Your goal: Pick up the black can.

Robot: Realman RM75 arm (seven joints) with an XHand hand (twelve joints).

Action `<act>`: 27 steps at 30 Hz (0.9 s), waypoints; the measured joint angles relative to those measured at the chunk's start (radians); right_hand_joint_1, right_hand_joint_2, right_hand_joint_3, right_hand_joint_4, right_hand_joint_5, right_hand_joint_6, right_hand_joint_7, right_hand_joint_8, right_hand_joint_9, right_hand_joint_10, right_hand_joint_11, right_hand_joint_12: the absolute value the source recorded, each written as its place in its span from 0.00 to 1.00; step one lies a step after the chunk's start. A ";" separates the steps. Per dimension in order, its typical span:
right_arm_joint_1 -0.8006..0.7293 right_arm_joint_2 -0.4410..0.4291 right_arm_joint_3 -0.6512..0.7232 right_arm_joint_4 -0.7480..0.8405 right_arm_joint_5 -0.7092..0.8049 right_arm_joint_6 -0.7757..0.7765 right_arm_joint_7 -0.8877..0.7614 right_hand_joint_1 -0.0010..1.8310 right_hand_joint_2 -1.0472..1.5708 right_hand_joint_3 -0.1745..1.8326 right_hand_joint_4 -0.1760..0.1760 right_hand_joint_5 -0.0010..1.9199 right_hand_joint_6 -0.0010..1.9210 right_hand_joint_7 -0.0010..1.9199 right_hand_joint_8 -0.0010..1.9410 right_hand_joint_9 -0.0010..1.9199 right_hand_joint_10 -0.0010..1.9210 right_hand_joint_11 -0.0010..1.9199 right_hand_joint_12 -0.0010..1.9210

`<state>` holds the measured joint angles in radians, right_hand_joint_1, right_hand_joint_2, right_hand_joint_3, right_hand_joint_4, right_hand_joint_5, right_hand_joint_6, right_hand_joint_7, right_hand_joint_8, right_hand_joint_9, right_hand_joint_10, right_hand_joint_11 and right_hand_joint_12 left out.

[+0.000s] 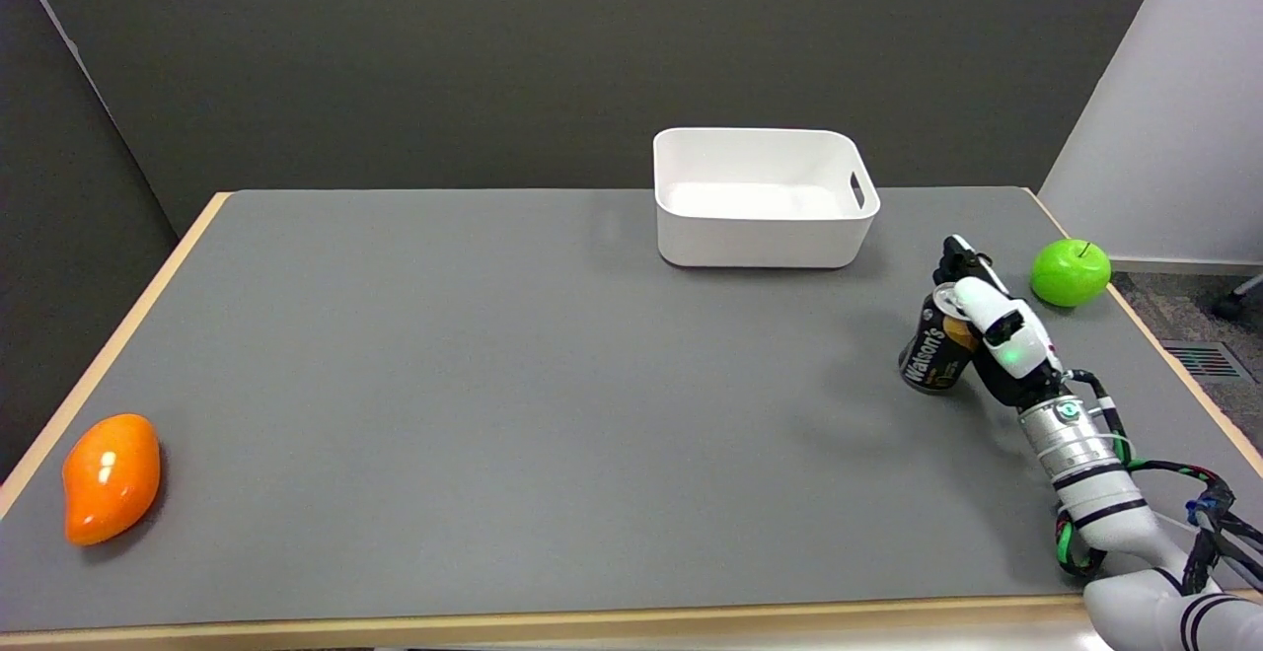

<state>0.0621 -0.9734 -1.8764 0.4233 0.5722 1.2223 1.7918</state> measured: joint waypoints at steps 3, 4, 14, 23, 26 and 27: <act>-0.002 -0.001 -0.010 0.000 -0.007 0.001 0.003 0.30 0.61 0.52 0.14 0.01 0.03 0.00 0.00 0.00 0.00 0.00 0.04; -0.002 -0.001 -0.013 0.000 -0.009 0.001 0.004 0.32 0.61 0.52 0.14 0.01 0.03 0.00 0.00 0.00 0.00 0.00 0.04; -0.004 -0.004 -0.031 -0.002 -0.023 -0.002 0.011 0.47 0.63 0.52 0.12 0.00 0.08 0.00 0.00 0.00 0.00 0.00 0.03; -0.005 -0.004 -0.034 -0.002 -0.025 -0.022 0.014 0.49 0.65 0.57 0.19 0.03 0.19 0.00 0.06 0.00 0.01 0.00 0.18; -0.005 -0.005 -0.031 -0.001 -0.025 -0.032 0.014 0.53 0.68 0.56 0.29 0.12 0.25 0.12 0.15 0.04 0.29 0.00 0.41; -0.005 -0.005 -0.030 0.000 -0.024 -0.035 0.013 0.54 0.69 0.56 0.32 0.14 0.29 0.15 0.16 0.07 0.32 0.00 0.48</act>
<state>0.0575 -0.9785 -1.9059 0.4230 0.5478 1.1868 1.8052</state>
